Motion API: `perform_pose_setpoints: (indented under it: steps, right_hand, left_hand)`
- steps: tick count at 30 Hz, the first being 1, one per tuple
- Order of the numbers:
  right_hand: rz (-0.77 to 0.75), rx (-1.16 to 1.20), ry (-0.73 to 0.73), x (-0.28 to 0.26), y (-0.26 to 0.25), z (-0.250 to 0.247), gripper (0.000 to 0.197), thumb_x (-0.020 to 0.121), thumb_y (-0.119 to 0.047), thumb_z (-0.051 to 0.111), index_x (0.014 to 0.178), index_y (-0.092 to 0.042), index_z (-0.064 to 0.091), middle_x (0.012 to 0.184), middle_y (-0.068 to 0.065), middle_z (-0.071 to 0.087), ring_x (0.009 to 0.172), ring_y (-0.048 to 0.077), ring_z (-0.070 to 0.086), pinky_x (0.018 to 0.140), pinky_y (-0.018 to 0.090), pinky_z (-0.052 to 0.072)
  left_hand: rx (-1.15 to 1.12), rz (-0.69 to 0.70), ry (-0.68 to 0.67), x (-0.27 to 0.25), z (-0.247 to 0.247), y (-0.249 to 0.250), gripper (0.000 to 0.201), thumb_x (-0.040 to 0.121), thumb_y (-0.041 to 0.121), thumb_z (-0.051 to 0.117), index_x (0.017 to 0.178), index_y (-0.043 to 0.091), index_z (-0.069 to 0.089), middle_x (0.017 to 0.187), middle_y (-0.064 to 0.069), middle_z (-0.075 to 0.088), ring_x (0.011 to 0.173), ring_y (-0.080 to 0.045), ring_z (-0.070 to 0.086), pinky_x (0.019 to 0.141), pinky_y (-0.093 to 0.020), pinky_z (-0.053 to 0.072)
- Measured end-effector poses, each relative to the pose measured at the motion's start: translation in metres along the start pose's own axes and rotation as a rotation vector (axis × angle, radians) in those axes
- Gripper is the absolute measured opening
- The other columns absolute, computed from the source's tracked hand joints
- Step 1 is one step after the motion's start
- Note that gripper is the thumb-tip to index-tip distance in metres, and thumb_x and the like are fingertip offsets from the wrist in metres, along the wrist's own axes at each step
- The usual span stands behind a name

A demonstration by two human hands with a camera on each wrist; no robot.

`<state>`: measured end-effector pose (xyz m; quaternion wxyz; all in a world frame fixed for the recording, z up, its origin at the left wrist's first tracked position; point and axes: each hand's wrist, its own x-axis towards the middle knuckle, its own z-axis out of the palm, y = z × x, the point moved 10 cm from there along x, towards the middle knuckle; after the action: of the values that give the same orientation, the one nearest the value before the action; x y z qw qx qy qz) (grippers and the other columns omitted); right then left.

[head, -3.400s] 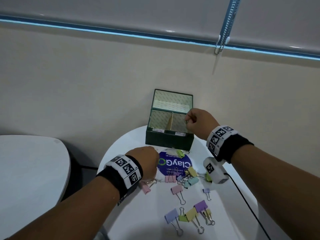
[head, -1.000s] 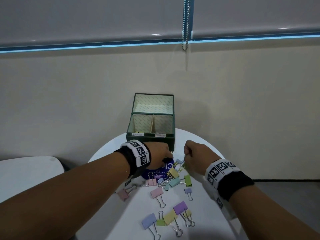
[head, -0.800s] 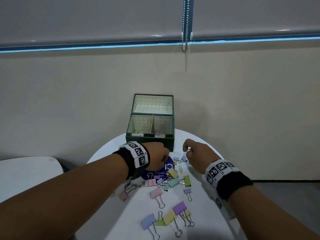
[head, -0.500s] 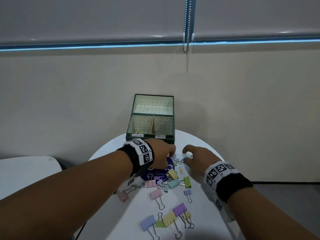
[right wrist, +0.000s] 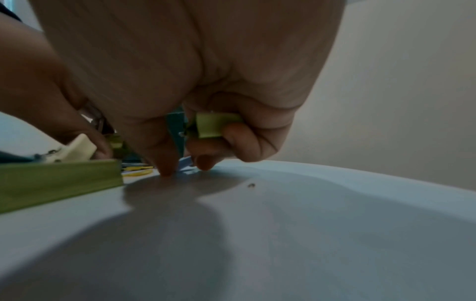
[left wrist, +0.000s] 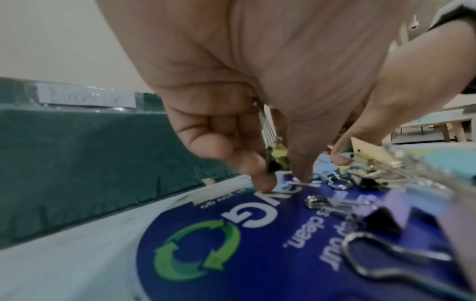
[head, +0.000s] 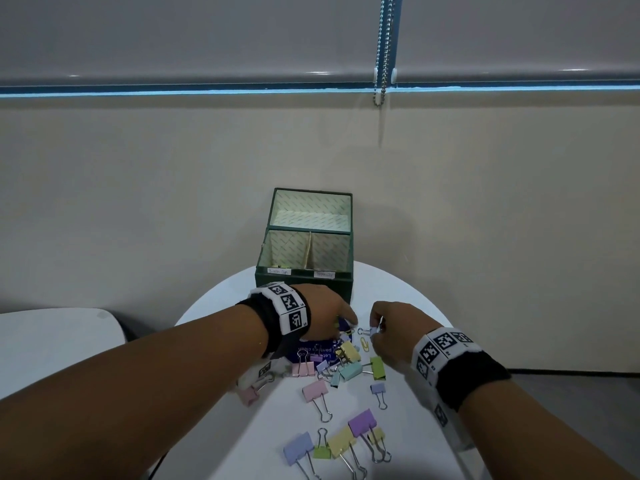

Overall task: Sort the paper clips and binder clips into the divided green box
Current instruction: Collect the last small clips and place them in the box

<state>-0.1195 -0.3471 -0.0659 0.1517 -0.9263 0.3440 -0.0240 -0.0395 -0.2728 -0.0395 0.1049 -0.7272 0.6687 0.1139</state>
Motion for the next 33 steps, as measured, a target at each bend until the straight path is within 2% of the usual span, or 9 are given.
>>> perform_pose_setpoints:
  steps: [3,8,12,19,21,23,26,29,33]
  right_hand:
    - [-0.006,0.003,-0.012,-0.001,-0.002,0.000,0.006,0.089,-0.023,0.054,0.091,-0.028,0.058,0.088,-0.009,0.063,0.084,0.012,0.059,0.074,0.026,0.050]
    - [-0.011,0.007,-0.046,-0.001,-0.003,0.000,0.008,0.088,-0.022,0.055,0.094,-0.025,0.059,0.091,-0.008,0.064,0.086,0.013,0.059,0.075,0.026,0.048]
    - [-0.013,0.011,-0.039,0.000,-0.002,-0.001,0.006,0.087,-0.024,0.055,0.093,-0.027,0.057,0.088,-0.009,0.062,0.084,0.012,0.057,0.075,0.026,0.049]
    - [-0.014,0.013,0.004,-0.002,-0.004,-0.003,0.002,0.091,-0.033,0.056,0.091,-0.031,0.055,0.085,-0.013,0.061,0.078,0.005,0.056,0.072,0.025,0.050]
    - [-0.013,0.004,0.020,-0.002,-0.004,-0.005,0.003,0.091,-0.034,0.055,0.090,-0.032,0.054,0.084,-0.013,0.061,0.077,0.005,0.056,0.073,0.025,0.051]
    - [-0.008,-0.010,0.040,-0.002,-0.004,-0.006,0.004,0.090,-0.035,0.056,0.088,-0.032,0.054,0.082,-0.013,0.062,0.076,0.004,0.057,0.075,0.027,0.053]
    - [-0.010,-0.016,0.074,-0.003,-0.005,-0.008,0.005,0.089,-0.036,0.055,0.086,-0.033,0.054,0.082,-0.013,0.062,0.076,0.003,0.057,0.075,0.026,0.054]
    - [-0.039,0.018,0.079,-0.002,-0.007,-0.016,0.004,0.091,-0.035,0.057,0.087,-0.034,0.055,0.087,-0.012,0.062,0.079,0.002,0.057,0.077,0.025,0.052]
    - [-0.087,0.039,0.127,-0.001,-0.019,-0.039,0.008,0.092,-0.033,0.061,0.088,-0.036,0.055,0.089,-0.013,0.062,0.081,0.003,0.057,0.078,0.026,0.051]
  left_hand:
    - [0.054,0.068,-0.029,-0.003,0.004,0.012,0.048,0.099,0.028,0.055,0.142,0.047,0.047,0.134,0.005,0.061,0.115,-0.020,0.059,0.085,-0.026,0.044]
    - [0.180,0.145,0.019,-0.003,-0.003,0.023,0.034,0.098,0.030,0.055,0.130,0.036,0.064,0.126,0.006,0.065,0.113,-0.020,0.060,0.083,-0.024,0.039]
    - [0.100,0.063,-0.008,-0.010,-0.004,0.008,0.023,0.096,0.033,0.060,0.117,0.029,0.067,0.108,0.006,0.066,0.092,-0.017,0.057,0.076,-0.026,0.040]
    - [-0.184,-0.271,0.423,-0.051,-0.079,-0.091,0.013,0.096,0.043,0.056,0.093,0.032,0.062,0.091,0.008,0.064,0.080,-0.011,0.057,0.071,-0.028,0.044]
    - [-0.229,-0.391,0.494,-0.061,-0.089,-0.122,0.009,0.095,0.040,0.059,0.099,0.032,0.062,0.102,0.003,0.067,0.087,-0.014,0.060,0.076,-0.030,0.047]
    - [-0.295,-0.443,0.506,-0.061,-0.086,-0.142,0.028,0.094,0.036,0.063,0.121,0.029,0.062,0.122,-0.001,0.064,0.105,-0.020,0.060,0.090,-0.030,0.047]
    - [-0.459,-0.416,0.438,-0.053,-0.071,-0.151,0.063,0.095,0.030,0.061,0.152,0.027,0.033,0.144,-0.005,0.053,0.121,-0.024,0.056,0.098,-0.030,0.045]
    - [-0.506,-0.400,0.340,-0.053,-0.057,-0.151,0.075,0.098,0.025,0.053,0.158,0.033,0.009,0.148,-0.008,0.048,0.123,-0.025,0.054,0.100,-0.035,0.048]
    - [-0.384,-0.335,0.546,-0.096,-0.068,-0.138,0.050,0.099,0.021,0.050,0.147,0.031,0.042,0.142,0.000,0.049,0.121,-0.019,0.052,0.101,-0.028,0.040]
